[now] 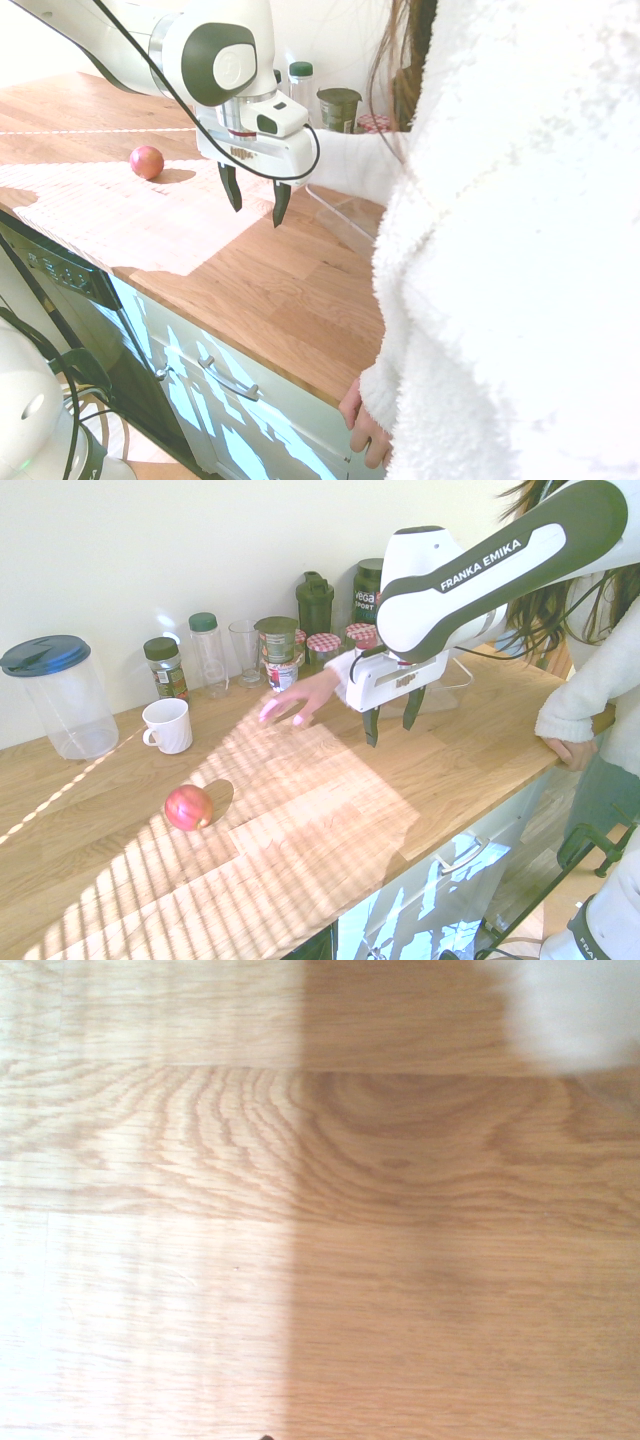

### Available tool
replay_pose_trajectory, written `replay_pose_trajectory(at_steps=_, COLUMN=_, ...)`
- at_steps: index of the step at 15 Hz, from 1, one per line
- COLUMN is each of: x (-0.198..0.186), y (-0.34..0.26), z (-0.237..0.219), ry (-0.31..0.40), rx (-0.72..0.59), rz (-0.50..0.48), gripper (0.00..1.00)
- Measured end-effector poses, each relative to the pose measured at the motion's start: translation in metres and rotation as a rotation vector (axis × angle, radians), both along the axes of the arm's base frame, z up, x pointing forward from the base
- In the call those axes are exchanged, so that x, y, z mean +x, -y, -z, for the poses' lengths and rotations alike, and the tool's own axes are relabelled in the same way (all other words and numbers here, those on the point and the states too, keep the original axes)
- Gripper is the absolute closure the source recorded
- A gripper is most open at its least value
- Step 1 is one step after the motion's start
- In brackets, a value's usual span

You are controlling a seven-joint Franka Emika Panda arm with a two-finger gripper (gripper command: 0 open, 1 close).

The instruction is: Put the apple into the container

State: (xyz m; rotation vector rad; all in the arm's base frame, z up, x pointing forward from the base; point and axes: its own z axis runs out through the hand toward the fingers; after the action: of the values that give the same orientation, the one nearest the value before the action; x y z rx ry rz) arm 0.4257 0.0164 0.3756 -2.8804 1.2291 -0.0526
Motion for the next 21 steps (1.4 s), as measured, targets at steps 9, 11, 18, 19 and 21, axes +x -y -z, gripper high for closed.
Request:
replay_pose_trajectory(at_steps=9, x=-0.020, y=-0.183, z=-0.091, ry=0.157, rx=0.079, rz=-0.274, gripper=0.00)
replay_pose_trajectory(at_steps=11, x=-0.035, y=-0.238, z=-0.092, ry=0.159, rx=0.080, rz=-0.393, gripper=0.00)
replay_pose_trajectory(at_steps=18, x=-0.011, y=-0.324, z=-0.040, ry=0.171, rx=0.007, rz=-0.538, gripper=0.00)
replay_pose_trajectory(at_steps=19, x=-0.008, y=-0.333, z=-0.033, ry=0.172, rx=0.003, rz=-0.548, gripper=0.00)
replay_pose_trajectory(at_steps=21, x=-0.002, y=-0.350, z=-0.024, ry=0.189, rx=-0.021, rz=-0.573, gripper=0.00)
